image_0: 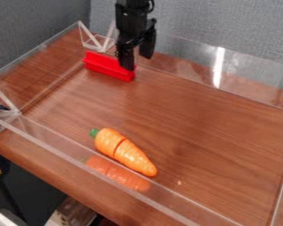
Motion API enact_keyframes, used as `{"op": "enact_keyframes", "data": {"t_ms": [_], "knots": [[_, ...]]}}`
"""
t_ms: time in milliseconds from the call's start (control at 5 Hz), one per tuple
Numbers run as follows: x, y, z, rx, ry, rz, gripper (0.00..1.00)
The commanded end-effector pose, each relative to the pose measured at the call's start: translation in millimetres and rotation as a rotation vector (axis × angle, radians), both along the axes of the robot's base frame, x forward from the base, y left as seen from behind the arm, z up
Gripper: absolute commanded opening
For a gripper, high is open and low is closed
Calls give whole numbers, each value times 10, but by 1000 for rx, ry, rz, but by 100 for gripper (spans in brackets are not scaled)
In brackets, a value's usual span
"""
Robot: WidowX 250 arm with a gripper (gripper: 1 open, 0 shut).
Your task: Remove the red object from the blue plate and put it on the table
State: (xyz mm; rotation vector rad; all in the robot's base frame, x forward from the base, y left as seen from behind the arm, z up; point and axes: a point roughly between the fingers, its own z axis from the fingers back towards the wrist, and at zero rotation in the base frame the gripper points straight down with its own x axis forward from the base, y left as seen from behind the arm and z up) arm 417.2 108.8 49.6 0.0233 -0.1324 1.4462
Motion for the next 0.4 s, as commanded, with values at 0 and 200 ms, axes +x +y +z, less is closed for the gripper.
{"op": "enact_keyframes", "data": {"t_ms": [0,200], "knots": [[4,105,39,28,-52,38,100],[-35,125,-90,32,-46,46,100]]}}
